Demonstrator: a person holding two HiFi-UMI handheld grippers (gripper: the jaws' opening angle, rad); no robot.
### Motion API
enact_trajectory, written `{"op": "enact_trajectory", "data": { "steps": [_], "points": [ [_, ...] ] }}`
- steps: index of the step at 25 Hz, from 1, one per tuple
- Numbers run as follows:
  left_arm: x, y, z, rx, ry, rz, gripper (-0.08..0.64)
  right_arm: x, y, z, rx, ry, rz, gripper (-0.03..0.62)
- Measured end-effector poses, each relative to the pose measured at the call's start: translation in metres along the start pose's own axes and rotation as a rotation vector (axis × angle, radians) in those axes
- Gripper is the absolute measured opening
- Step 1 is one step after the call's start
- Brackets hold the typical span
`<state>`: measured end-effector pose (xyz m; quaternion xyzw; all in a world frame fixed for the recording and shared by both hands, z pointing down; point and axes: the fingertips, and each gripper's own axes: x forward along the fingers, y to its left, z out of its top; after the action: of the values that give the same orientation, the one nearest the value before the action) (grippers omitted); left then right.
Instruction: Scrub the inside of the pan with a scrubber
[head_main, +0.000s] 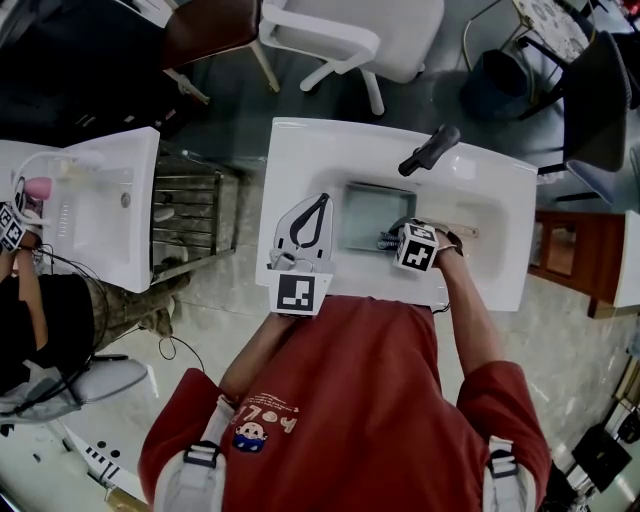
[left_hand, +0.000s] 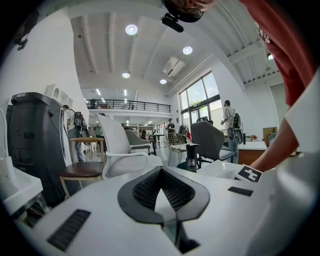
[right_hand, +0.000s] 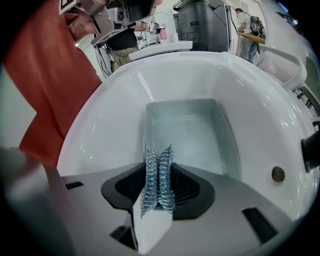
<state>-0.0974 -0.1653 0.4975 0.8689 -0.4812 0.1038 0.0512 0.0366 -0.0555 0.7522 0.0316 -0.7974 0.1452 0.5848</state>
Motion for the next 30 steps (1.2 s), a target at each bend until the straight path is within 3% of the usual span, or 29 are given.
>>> {"op": "enact_trajectory", "data": {
  "steps": [13, 23, 30],
  "points": [
    [0.003, 0.002, 0.000, 0.002, 0.001, -0.004, 0.008, 0.000, -0.014, -0.002, 0.057, -0.047, -0.039, 0.163],
    [0.005, 0.003, 0.004, 0.011, -0.007, 0.001, 0.008, -0.004, -0.051, 0.003, -0.027, -0.025, -0.224, 0.163],
    [0.008, 0.002, 0.007, 0.014, -0.009, 0.003, 0.008, -0.008, -0.079, 0.004, -0.028, -0.047, -0.353, 0.163]
  ]
}}
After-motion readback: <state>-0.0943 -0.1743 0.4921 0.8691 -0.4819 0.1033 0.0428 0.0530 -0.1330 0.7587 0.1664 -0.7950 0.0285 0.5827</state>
